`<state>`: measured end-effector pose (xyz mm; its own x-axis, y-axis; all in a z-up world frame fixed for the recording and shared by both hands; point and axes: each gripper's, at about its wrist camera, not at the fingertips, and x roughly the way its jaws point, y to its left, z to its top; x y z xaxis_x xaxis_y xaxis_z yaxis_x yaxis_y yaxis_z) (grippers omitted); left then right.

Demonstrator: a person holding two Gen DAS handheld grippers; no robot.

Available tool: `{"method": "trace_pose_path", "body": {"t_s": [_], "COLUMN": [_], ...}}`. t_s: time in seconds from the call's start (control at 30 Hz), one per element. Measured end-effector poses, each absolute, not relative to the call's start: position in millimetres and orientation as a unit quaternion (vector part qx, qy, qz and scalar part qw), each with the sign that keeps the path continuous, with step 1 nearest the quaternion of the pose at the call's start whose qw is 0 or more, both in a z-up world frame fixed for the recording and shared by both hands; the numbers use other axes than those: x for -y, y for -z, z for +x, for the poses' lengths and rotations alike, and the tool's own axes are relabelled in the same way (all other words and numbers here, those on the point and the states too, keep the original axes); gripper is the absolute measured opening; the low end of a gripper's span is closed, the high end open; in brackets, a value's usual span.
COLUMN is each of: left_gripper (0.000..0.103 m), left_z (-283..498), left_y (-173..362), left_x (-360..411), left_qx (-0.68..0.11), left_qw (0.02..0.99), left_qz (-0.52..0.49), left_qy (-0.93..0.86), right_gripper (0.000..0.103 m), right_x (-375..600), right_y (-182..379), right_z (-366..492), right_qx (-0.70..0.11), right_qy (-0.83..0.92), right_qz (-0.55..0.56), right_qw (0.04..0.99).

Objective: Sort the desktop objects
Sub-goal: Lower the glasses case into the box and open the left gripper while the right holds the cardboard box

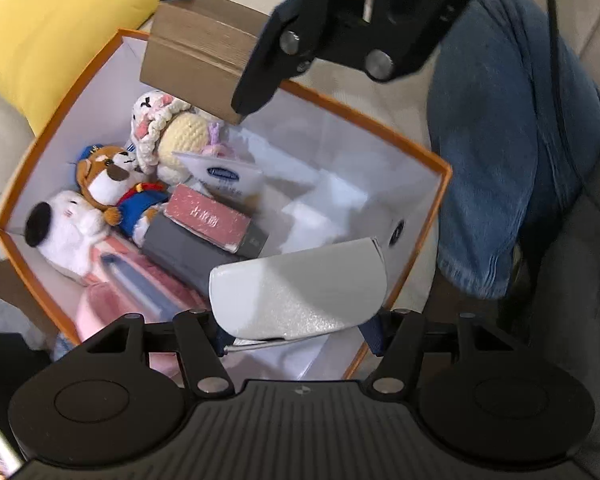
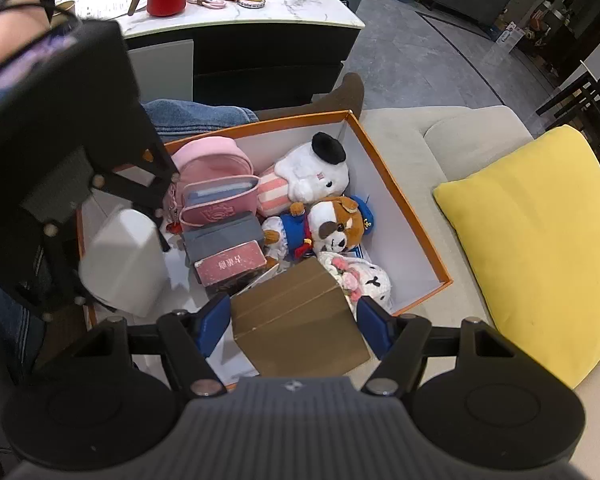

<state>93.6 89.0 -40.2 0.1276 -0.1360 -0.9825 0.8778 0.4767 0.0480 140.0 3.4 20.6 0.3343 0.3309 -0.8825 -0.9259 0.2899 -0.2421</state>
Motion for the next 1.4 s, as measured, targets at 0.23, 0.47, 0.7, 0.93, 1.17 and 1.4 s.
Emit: {"method": "trace_pose_path", "body": {"t_s": [0.23, 0.47, 0.7, 0.93, 1.17, 1.4], "left_gripper": [0.07, 0.07, 0.071, 0.071, 0.072, 0.071], "left_z": [97.6, 94.9, 89.1, 83.0, 91.1, 94.3], "left_y": [52.6, 52.3, 47.7, 30.1, 22.9, 26.2], "left_x": [-81.3, -79.5, -93.6, -117.3, -140.2, -152.8], "left_qx": [-0.544, -0.524, -0.525, -0.532, -0.596, -0.632], "left_qw": [0.667, 0.699, 0.729, 0.777, 0.773, 0.755], "left_qz": [0.348, 0.304, 0.263, 0.18, 0.07, 0.032], "left_qy": [0.372, 0.38, 0.353, 0.284, 0.204, 0.171], "right_gripper": [0.071, 0.071, 0.071, 0.071, 0.071, 0.071], "right_x": [-1.1, 7.6, 9.9, 6.6, 3.9, 9.2], "right_y": [-26.0, -22.7, -22.3, -19.0, -19.4, -18.7], "right_z": [134.9, 130.8, 126.6, 124.3, 118.8, 116.1], "right_qx": [-0.366, -0.375, -0.375, -0.375, -0.367, -0.365], "right_qy": [-0.443, -0.441, -0.441, -0.446, -0.454, -0.454], "right_qz": [-0.401, -0.404, -0.403, -0.397, -0.397, -0.393], "right_qw": [0.713, 0.708, 0.709, 0.709, 0.708, 0.711]}}
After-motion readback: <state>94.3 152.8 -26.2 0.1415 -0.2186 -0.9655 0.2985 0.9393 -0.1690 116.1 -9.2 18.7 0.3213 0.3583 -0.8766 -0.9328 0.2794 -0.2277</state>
